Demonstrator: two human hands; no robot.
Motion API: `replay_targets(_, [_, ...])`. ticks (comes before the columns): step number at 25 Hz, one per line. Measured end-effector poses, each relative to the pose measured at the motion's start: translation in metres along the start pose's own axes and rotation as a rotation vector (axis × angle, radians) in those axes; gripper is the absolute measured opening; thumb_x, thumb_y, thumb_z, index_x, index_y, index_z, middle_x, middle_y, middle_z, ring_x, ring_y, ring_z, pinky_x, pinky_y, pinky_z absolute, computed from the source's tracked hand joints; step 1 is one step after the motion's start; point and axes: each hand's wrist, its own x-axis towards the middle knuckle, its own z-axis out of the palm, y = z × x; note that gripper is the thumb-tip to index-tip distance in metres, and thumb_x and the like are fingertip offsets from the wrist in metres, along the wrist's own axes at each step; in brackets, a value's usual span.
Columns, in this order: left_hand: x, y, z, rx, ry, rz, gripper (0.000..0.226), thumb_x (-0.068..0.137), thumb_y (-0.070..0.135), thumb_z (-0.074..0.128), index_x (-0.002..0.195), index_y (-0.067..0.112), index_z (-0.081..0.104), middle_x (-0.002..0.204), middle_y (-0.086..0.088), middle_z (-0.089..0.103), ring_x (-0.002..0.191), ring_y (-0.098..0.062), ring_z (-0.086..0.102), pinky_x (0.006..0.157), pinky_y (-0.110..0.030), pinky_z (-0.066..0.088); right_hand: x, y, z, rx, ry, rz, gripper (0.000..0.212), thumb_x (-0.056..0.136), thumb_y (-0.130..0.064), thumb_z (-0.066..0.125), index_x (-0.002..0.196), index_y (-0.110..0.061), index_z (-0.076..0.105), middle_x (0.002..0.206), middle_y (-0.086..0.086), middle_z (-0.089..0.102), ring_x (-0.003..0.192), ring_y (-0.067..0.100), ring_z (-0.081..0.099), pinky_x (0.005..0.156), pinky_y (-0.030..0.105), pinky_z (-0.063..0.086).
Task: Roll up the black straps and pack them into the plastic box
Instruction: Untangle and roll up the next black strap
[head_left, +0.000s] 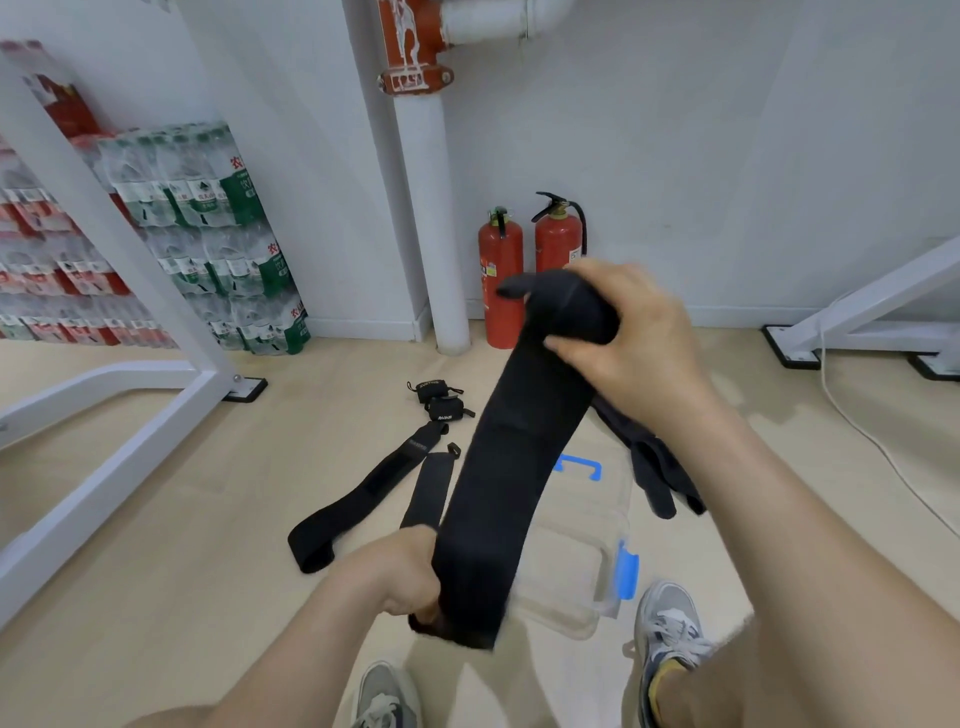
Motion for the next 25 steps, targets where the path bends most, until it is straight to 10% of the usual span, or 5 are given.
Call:
replay_targets(3, [0.006,-0.014,0.015,-0.069,0.07,-0.073,0.016,0.083,0.005,0.067,0.096,0.013,0.063,0.096,-0.005,0.072,0.088,-0.018,0.07,0.073,-0.026,0.058,0.004,0.0,-0.007,0.035,0.036,0.029,0.06,0.071,-0.023,0.084,0.126,-0.028,0.061,0.109,-0.004,0.06,0.099,0.009,0.054,0.084,0.009,0.036])
replay_targets(7, [0.008,-0.011,-0.001,0.181,0.214,-0.076,0.051,0.08,0.021,0.068,0.129,0.02,0.055,0.118,0.002,0.067,0.108,-0.02,0.064,0.09,-0.034,0.054,-0.003,-0.012,0.007,0.052,-0.165,-0.082,0.065,0.069,-0.023,0.087,0.128,-0.028,0.06,0.112,-0.001,0.059,0.103,0.016,0.058,0.093,0.029,0.047])
replay_targets(11, [-0.026,0.028,-0.04,-0.55,0.663,0.445,0.095,0.07,0.033,0.083,0.148,0.036,0.029,0.141,0.018,0.043,0.13,0.0,0.042,0.102,-0.018,0.037,-0.008,-0.021,0.014,0.035,-0.315,-0.137,0.062,0.07,-0.026,0.086,0.125,-0.031,0.058,0.109,-0.009,0.057,0.101,0.015,0.057,0.088,0.041,0.052])
replay_targets(20, [-0.051,0.049,-0.062,-0.756,0.585,0.68,0.05,0.059,0.04,0.083,0.105,0.026,0.068,0.087,0.007,0.075,0.082,-0.009,0.072,0.07,-0.021,0.054,-0.02,-0.048,0.014,0.129,-0.501,-0.161,0.061,0.067,-0.021,0.089,0.109,-0.033,0.047,0.101,-0.014,0.056,0.088,0.006,0.06,0.07,0.023,0.054])
replay_targets(25, [-0.054,0.046,-0.064,-1.157,0.643,0.717,0.044,0.06,0.021,0.08,0.102,0.016,0.07,0.087,-0.002,0.076,0.082,-0.02,0.075,0.067,-0.033,0.061,-0.016,-0.036,0.014,0.675,-0.531,0.409,0.059,0.071,-0.015,0.087,0.118,-0.028,0.053,0.11,0.002,0.069,0.089,0.015,0.068,0.063,0.024,0.055])
